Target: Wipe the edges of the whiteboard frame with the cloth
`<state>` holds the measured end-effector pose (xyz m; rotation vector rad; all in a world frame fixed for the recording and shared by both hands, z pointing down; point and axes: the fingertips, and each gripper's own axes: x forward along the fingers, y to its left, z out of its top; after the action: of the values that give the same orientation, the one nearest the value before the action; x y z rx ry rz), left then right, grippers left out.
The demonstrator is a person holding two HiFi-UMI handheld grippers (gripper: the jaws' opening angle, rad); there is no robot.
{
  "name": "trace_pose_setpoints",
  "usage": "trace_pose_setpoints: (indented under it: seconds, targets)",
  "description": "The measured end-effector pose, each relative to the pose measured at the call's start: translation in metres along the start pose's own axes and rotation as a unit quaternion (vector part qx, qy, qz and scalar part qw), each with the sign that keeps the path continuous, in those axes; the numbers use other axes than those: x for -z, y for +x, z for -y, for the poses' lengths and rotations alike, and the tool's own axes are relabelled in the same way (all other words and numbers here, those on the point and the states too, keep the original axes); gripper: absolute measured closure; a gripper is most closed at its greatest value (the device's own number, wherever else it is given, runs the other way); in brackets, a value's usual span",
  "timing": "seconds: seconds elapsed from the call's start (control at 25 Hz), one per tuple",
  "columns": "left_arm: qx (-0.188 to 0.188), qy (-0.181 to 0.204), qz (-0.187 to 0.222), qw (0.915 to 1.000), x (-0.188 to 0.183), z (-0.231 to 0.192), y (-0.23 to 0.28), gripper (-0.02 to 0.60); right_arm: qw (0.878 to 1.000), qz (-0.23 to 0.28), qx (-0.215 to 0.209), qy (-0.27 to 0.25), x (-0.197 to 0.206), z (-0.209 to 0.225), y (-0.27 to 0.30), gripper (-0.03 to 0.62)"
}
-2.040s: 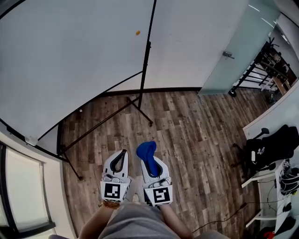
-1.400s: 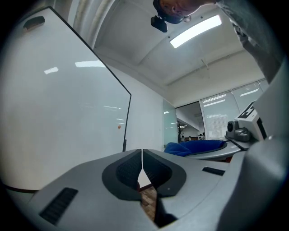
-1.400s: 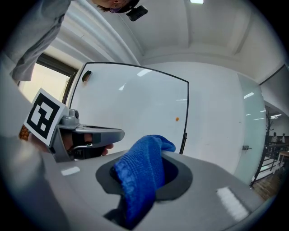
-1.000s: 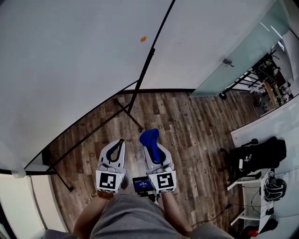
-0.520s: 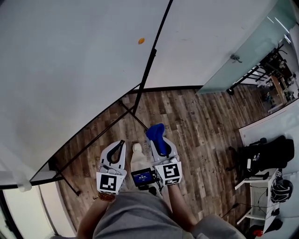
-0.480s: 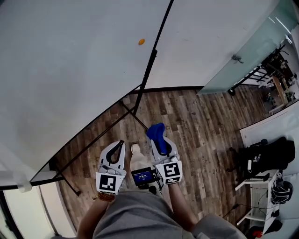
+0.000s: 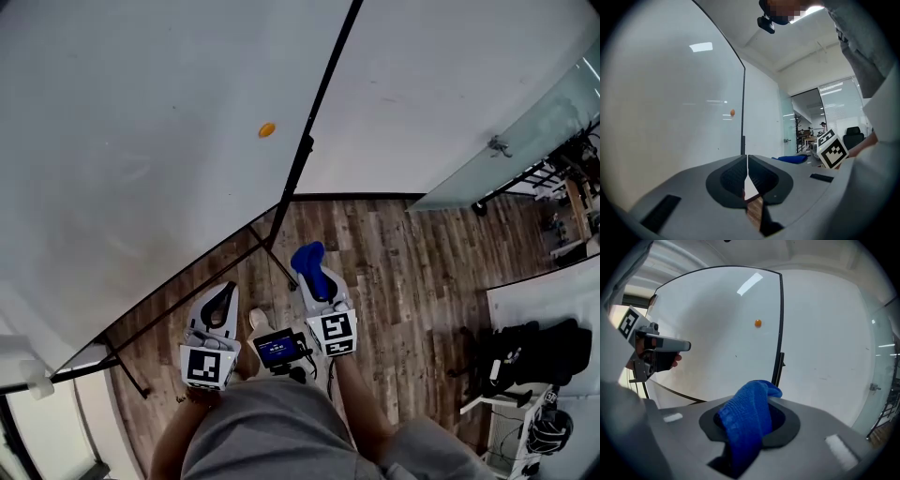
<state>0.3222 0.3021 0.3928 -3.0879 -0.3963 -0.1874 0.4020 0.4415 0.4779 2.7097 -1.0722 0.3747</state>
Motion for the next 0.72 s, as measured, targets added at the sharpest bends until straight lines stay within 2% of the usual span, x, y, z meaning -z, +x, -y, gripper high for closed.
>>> trace_pose_setpoints:
  seconds: [0.12,0.32,0.52,0.72]
  targets:
    - [-0.003,-0.020,-0.007,0.9998,-0.009,0.004,0.035,0.566,1.000,-0.008,-0.020,0.003,0.009,0.026,0.029,0.480]
    - [-0.016,-0.020,-0.009,0.9996,-0.019,0.006,0.081,0.566,0.999,-0.008,-0.050,0.010,0.027,0.056,0.070,0.480]
    - [-0.031,-0.034,-0.020,0.9987,-0.011,-0.004,0.118,0.566,0.997,0.003,-0.080,-0.002,0.040,0.067,0.117,0.480]
    - [-0.033,-0.034,-0.033,0.9984,-0.003,-0.016,0.133,0.566,0.994,-0.013,-0.102,-0.029,0.063,0.075,0.152,0.480]
